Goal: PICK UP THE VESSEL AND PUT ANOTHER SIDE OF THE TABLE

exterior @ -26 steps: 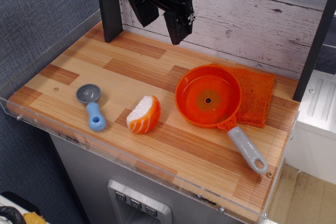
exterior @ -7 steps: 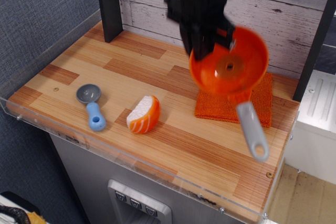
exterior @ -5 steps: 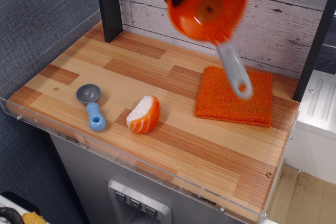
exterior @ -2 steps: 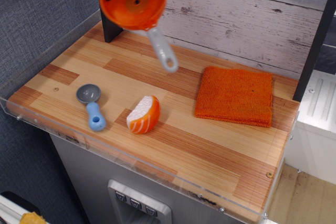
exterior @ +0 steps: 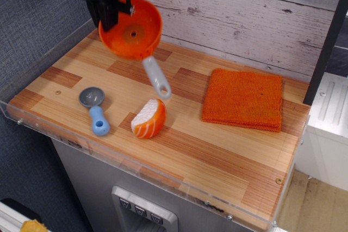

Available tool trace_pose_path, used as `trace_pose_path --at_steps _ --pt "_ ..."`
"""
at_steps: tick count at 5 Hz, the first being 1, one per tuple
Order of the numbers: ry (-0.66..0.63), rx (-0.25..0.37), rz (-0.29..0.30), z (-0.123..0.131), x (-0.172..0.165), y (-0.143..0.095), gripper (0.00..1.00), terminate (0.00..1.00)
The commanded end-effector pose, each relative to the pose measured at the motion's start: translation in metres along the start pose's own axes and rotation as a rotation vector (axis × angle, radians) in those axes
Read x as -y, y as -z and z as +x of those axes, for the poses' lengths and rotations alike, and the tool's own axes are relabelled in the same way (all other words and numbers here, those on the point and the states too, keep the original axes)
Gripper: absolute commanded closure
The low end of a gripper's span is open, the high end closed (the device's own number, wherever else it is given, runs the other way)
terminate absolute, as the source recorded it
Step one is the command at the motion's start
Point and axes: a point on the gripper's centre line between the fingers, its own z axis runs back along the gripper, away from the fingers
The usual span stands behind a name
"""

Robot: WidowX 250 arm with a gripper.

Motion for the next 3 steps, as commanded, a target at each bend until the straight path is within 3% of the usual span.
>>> trace_pose_path --at_steps 1,3 --pt "0.025 -0.053 -0.019 -0.015 -0.002 0.028 1.00 0.00" --pt "0.026 -0.115 -0.067 -0.021 0.006 0.059 1.00 0.00"
